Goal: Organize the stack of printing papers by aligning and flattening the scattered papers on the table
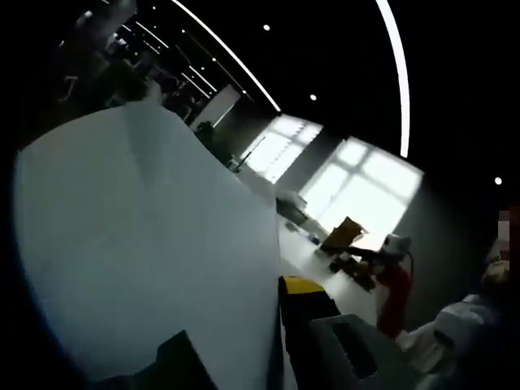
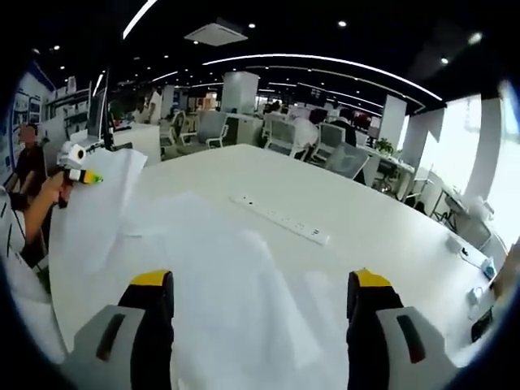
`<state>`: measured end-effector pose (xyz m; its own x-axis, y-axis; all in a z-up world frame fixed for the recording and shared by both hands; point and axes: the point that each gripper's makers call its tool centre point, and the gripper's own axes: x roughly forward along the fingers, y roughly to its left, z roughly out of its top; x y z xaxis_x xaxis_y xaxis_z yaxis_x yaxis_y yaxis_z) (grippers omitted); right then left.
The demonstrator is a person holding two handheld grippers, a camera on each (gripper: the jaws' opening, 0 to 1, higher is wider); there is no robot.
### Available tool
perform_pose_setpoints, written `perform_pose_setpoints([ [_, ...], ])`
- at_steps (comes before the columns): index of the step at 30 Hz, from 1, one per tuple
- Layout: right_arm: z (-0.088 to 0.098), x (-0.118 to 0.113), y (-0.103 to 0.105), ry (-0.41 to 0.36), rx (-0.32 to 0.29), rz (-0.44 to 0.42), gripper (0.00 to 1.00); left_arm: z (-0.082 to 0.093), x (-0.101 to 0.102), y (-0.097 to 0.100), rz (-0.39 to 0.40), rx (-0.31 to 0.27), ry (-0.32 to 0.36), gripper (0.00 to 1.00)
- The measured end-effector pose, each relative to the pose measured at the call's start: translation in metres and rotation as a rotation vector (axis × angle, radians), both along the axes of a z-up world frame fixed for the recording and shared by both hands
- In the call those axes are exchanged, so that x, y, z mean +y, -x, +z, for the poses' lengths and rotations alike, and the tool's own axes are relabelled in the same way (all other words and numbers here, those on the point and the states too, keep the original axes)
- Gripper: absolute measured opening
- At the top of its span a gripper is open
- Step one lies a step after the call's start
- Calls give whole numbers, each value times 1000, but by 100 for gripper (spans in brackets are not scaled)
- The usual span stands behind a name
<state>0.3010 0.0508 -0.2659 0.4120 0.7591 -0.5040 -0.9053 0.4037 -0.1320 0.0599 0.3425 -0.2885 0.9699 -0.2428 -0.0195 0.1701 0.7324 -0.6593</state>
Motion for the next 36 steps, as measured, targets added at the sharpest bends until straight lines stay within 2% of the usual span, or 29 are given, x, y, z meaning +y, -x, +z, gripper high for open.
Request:
perform_pose_setpoints([
  [12,0,-1,-3,19,-12,-25,83,0,2,10,-2,3,2,6],
  [22,1,-37,-16,-26,-6,-123,82,-2,4,8,8,2,0,6],
  [36,-2,-29,-11,-17,-9,-82,82,2,2,12,20,-1,-12,6],
])
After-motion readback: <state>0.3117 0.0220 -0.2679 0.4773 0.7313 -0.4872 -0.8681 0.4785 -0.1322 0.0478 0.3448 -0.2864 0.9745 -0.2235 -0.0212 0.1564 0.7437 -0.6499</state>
